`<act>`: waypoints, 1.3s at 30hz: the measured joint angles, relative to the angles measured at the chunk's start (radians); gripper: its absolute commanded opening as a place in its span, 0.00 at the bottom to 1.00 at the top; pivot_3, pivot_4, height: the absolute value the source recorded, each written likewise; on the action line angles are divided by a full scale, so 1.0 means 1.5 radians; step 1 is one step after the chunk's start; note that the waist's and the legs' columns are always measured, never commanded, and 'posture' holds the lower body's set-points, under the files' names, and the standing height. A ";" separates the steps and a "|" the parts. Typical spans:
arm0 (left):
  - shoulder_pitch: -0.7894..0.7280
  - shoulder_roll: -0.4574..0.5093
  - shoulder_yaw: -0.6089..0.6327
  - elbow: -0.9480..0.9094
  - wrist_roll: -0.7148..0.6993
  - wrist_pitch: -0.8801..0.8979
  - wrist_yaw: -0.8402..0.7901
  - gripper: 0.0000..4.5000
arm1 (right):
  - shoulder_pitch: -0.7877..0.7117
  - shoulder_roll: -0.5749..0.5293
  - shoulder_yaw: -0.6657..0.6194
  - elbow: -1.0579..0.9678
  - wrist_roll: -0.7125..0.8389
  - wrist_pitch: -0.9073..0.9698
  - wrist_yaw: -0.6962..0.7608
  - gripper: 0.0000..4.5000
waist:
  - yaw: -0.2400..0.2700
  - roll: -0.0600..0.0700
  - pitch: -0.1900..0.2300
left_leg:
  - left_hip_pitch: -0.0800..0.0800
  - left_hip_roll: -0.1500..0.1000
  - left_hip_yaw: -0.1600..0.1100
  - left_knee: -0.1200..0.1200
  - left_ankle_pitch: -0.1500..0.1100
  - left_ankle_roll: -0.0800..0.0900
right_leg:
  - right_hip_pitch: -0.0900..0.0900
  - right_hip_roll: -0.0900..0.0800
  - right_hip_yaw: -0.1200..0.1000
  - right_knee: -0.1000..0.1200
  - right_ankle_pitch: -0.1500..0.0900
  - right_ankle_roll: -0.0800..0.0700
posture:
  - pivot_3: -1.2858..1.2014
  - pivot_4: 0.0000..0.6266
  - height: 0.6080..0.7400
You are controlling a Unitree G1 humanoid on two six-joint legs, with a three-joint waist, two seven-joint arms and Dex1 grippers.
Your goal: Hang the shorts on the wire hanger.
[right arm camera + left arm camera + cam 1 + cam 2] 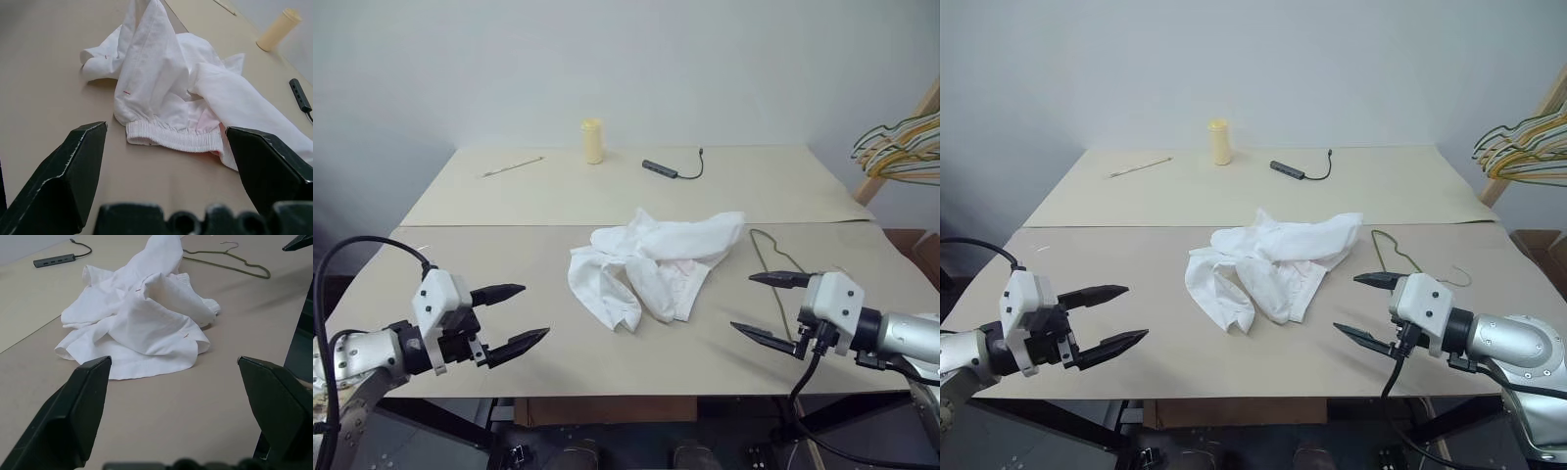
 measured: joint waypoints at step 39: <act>-0.068 -0.024 -0.101 -0.015 0.001 0.040 0.070 1.00 | -0.288 0.216 0.533 0.156 -0.579 0.228 -0.251 0.17 | -0.002 -0.001 0.000 | 0.008 0.009 0.006 0.000 -0.003 -0.003 | 0.000 0.010 0.006 0.000 0.001 -0.002 | 0.50 0.05 1.00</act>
